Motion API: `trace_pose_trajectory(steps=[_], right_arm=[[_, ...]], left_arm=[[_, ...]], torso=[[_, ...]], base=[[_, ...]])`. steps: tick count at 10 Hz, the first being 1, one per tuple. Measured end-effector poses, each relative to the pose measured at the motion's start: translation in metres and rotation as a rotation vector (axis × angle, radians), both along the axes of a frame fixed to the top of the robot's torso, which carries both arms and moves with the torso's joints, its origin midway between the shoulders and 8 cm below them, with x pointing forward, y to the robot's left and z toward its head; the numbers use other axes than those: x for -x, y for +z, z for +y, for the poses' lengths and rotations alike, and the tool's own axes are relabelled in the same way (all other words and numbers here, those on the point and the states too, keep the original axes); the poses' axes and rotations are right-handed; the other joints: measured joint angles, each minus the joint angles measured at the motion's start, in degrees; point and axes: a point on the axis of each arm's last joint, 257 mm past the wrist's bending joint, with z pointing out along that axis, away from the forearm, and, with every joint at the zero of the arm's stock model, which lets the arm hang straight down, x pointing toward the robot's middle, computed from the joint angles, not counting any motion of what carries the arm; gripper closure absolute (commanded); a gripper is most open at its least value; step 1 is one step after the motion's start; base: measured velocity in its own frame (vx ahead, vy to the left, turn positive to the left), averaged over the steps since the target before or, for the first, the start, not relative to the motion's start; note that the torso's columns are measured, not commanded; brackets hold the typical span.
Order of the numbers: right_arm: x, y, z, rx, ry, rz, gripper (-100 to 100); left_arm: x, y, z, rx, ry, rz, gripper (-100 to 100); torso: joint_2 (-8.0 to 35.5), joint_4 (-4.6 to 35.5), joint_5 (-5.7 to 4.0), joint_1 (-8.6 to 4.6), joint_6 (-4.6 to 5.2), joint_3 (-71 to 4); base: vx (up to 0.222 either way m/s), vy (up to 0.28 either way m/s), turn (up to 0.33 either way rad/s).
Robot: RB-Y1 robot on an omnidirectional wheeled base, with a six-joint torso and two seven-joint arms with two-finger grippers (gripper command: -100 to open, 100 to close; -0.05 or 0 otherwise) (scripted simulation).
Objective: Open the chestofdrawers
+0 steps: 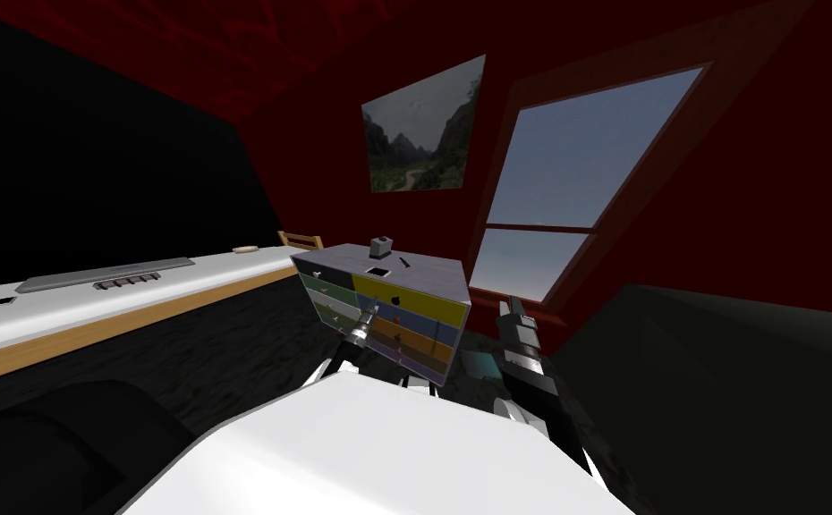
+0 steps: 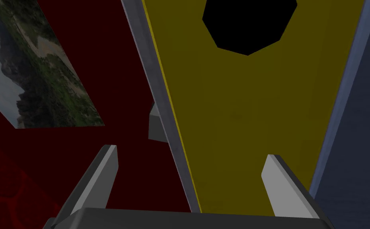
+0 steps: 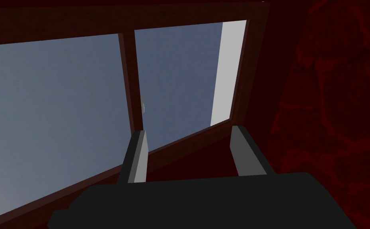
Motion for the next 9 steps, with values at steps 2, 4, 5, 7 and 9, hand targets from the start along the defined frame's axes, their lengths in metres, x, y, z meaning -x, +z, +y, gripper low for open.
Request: trace_pose_trajectory(steps=[2,4,5,7,9], right_arm=[[0.0,0.0,0.0,0.0,0.0,0.0,0],[0.0,0.0,0.0,0.0,0.0,0.0,0],[0.0,0.0,0.0,0.0,0.0,0.0,0],[0.0,0.0,0.0,0.0,0.0,0.0,0],[0.0,0.0,0.0,0.0,0.0,0.0,0]], left_arm=[[-0.003,-0.019,-0.003,0.01,0.005,0.034,-100],[-0.005,-0.035,-0.009,0.034,0.014,0.067,-100],[-0.007,-0.042,-0.014,0.05,0.018,0.079,-100],[-0.009,-0.052,-0.022,0.087,0.027,0.093,-100],[-0.009,-0.057,-0.035,0.133,0.037,0.102,-100]], torso=[[0.04,0.02,0.0,-0.02,0.0,0.03],[0.04,0.01,-0.02,-0.05,0.0,0.03],[0.05,0.02,0.01,0.04,0.0,0.03],[0.05,0.02,0.02,0.04,0.0,0.04],[0.03,0.01,0.0,0.0,0.0,0.02]], base=[[0.053,-0.094,-0.024],[0.041,-0.082,-0.014],[0.028,-0.048,-0.011],[0.023,-0.038,-0.009],[0.012,-0.017,-0.004]])
